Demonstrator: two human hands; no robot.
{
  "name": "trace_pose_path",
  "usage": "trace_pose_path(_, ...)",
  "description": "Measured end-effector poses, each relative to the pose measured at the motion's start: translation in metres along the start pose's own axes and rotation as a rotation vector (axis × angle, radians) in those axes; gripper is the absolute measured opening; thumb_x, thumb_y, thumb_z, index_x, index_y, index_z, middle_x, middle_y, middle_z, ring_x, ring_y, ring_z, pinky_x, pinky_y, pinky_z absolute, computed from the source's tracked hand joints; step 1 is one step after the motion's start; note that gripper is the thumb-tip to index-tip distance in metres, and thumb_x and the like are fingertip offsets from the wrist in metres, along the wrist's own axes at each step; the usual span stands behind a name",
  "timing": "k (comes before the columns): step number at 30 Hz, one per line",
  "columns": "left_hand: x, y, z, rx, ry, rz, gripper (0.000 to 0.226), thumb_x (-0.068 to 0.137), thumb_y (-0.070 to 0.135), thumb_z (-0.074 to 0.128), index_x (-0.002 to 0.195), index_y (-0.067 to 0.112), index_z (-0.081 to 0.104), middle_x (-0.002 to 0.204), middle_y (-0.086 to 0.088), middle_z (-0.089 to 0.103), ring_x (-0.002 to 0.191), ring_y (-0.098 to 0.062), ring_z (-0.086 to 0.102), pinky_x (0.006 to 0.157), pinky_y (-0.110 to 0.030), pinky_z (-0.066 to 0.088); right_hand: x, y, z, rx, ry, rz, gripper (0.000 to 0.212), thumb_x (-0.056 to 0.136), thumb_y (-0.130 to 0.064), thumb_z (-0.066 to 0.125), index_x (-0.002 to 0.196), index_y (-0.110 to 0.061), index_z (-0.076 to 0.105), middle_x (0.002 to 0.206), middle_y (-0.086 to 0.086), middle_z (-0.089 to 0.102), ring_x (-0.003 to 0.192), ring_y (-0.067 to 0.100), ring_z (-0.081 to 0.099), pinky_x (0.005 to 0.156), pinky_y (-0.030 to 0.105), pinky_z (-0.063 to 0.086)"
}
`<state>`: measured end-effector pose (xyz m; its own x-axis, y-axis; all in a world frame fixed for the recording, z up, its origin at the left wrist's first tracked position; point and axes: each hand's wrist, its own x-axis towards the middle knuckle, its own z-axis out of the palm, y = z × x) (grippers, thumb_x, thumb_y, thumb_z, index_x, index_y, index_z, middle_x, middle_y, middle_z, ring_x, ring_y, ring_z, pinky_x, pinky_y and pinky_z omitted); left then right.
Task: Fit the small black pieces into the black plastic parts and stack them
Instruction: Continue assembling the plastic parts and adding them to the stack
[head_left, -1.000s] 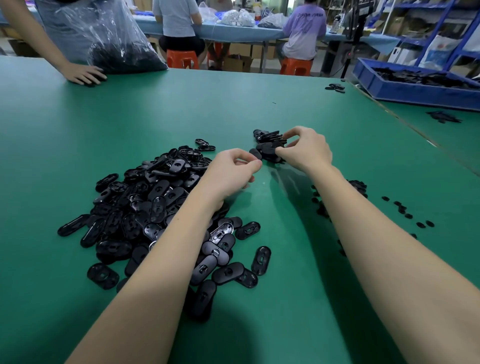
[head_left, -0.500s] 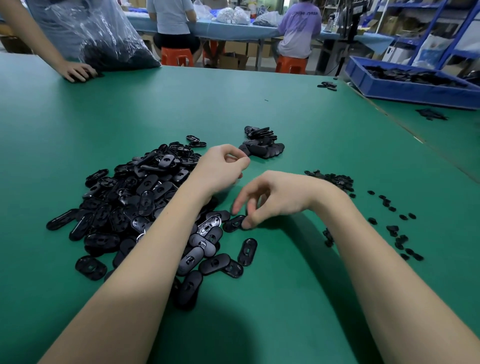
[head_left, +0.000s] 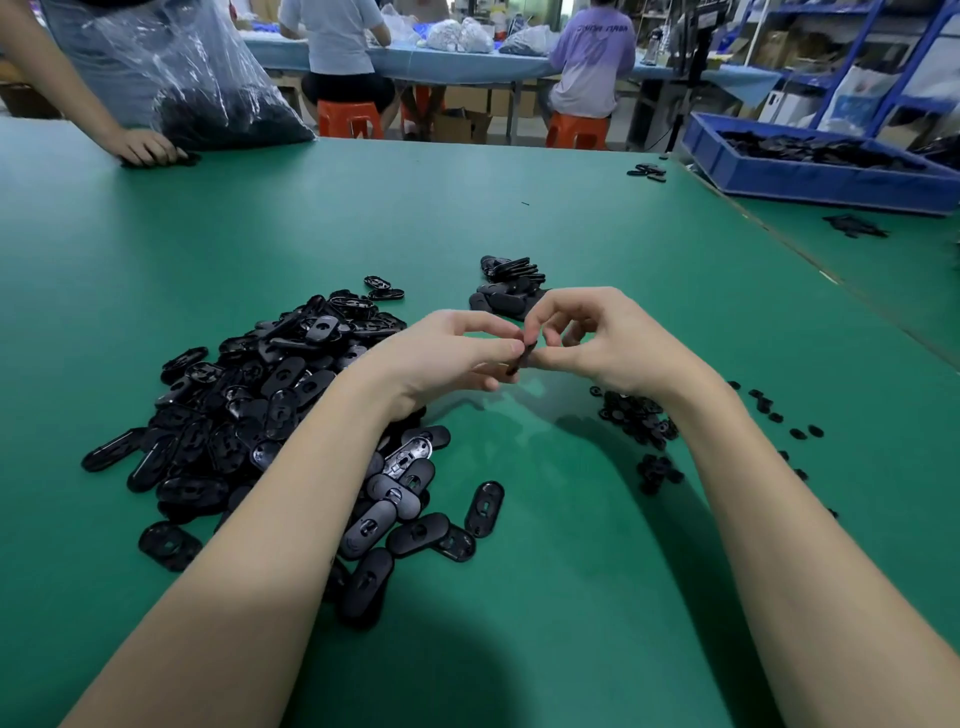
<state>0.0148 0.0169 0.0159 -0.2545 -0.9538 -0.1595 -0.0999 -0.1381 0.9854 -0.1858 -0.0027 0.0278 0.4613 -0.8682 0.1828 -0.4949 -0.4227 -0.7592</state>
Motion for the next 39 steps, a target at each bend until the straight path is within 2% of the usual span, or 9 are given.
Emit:
trace_pose_path(3, -0.001, 0.0, 0.001, -0.082, -0.036, 0.003, 0.026, 0.091, 0.005, 0.069, 0.117, 0.007, 0.067, 0.092, -0.011, 0.072, 0.079, -0.016, 0.068, 0.065, -0.019, 0.053, -0.003, -0.005, 0.001, 0.02, -0.008, 0.002, 0.014, 0.084, -0.018, 0.081, 0.09, -0.025, 0.07, 0.086, -0.003, 0.069, 0.076, 0.033, 0.058, 0.073, 0.056, 0.053)
trace_pose_path(6, 0.0, -0.001, 0.001, -0.073, 0.011, 0.022, 0.028, 0.091, 0.001, 0.067, 0.116, 0.015, 0.069, 0.086, -0.007, 0.074, 0.076, -0.015, 0.067, 0.068, -0.02, 0.055, -0.003, -0.004, -0.009, -0.04, -0.033, 0.084, 0.026, 0.085, -0.021, 0.079, 0.103, -0.037, 0.068, 0.089, -0.008, 0.076, 0.071, 0.015, 0.062, 0.071, 0.037, 0.053)
trace_pose_path(8, 0.0, -0.002, 0.0, -0.031, 0.079, 0.044, 0.025, 0.091, -0.001, 0.064, 0.11, 0.014, 0.07, 0.077, -0.004, 0.073, 0.07, -0.012, 0.067, 0.069, -0.02, 0.056, -0.004, 0.001, -0.02, -0.211, -0.004, 0.173, 0.017, 0.084, -0.028, 0.078, 0.096, -0.039, 0.07, 0.082, -0.015, 0.075, 0.072, 0.005, 0.062, 0.07, 0.024, 0.048)
trace_pose_path(12, 0.001, -0.002, 0.0, -0.036, 0.166, 0.031, 0.019, 0.092, 0.0, 0.065, 0.107, 0.009, 0.072, 0.085, -0.01, 0.073, 0.071, -0.014, 0.067, 0.068, -0.019, 0.058, -0.01, 0.008, -0.035, -0.564, -0.031, 0.404, 0.003, 0.077, -0.04, 0.077, 0.076, -0.039, 0.075, 0.08, -0.023, 0.072, 0.09, 0.006, 0.067, 0.085, 0.031, 0.056)
trace_pose_path(17, 0.002, -0.002, 0.002, -0.037, 0.198, 0.013, 0.016, 0.095, 0.002, 0.062, 0.104, 0.009, 0.074, 0.097, -0.014, 0.073, 0.073, -0.015, 0.072, 0.068, -0.018, 0.059, -0.012, 0.009, -0.033, -0.618, -0.075, 0.502, 0.018, 0.058, -0.054, 0.081, 0.073, -0.054, 0.072, 0.086, -0.021, 0.073, 0.089, 0.01, 0.069, 0.076, 0.029, 0.055)
trace_pose_path(24, 0.001, -0.002, 0.002, -0.159, 0.243, 0.008, 0.015, 0.09, -0.009, 0.062, 0.096, 0.003, 0.068, 0.097, -0.02, 0.073, 0.078, -0.022, 0.076, 0.071, -0.018, 0.059, -0.008, 0.008, -0.026, -0.737, -0.007, 0.462, 0.005, 0.071, -0.039, 0.077, 0.073, -0.038, 0.073, 0.091, -0.014, 0.074, 0.091, 0.016, 0.068, 0.066, 0.026, 0.043)
trace_pose_path(31, 0.001, -0.001, 0.003, -0.143, 0.216, -0.017, 0.035, 0.091, -0.015, 0.05, 0.101, 0.01, 0.072, 0.104, -0.019, 0.067, 0.083, -0.024, 0.075, 0.076, -0.018, 0.059, -0.007, 0.005, -0.021, -0.488, 0.046, 0.429, 0.007, 0.075, -0.036, 0.071, 0.078, -0.042, 0.072, 0.083, -0.022, 0.072, 0.089, 0.006, 0.065, 0.068, 0.026, 0.043)
trace_pose_path(36, 0.001, -0.001, 0.004, -0.071, 0.247, -0.031, 0.02, 0.092, -0.005, 0.062, 0.087, 0.013, 0.068, 0.085, -0.019, 0.067, 0.072, -0.02, 0.065, 0.073, -0.023, 0.059, -0.007, 0.008, -0.019, -0.546, 0.0, 0.454, 0.006, 0.077, -0.035, 0.069, 0.076, -0.039, 0.074, 0.083, -0.022, 0.073, 0.09, 0.008, 0.066, 0.071, 0.027, 0.046)
trace_pose_path(39, 0.002, 0.0, 0.003, -0.094, 0.263, -0.021, 0.017, 0.089, -0.004, 0.066, 0.085, 0.013, 0.065, 0.084, -0.015, 0.066, 0.073, -0.021, 0.064, 0.071, -0.023, 0.058, -0.006, 0.007, -0.02, -0.396, 0.054, 0.402, 0.004, 0.077, -0.03, 0.072, 0.076, -0.033, 0.074, 0.074, -0.023, 0.072, 0.079, 0.003, 0.066, 0.07, 0.026, 0.047)
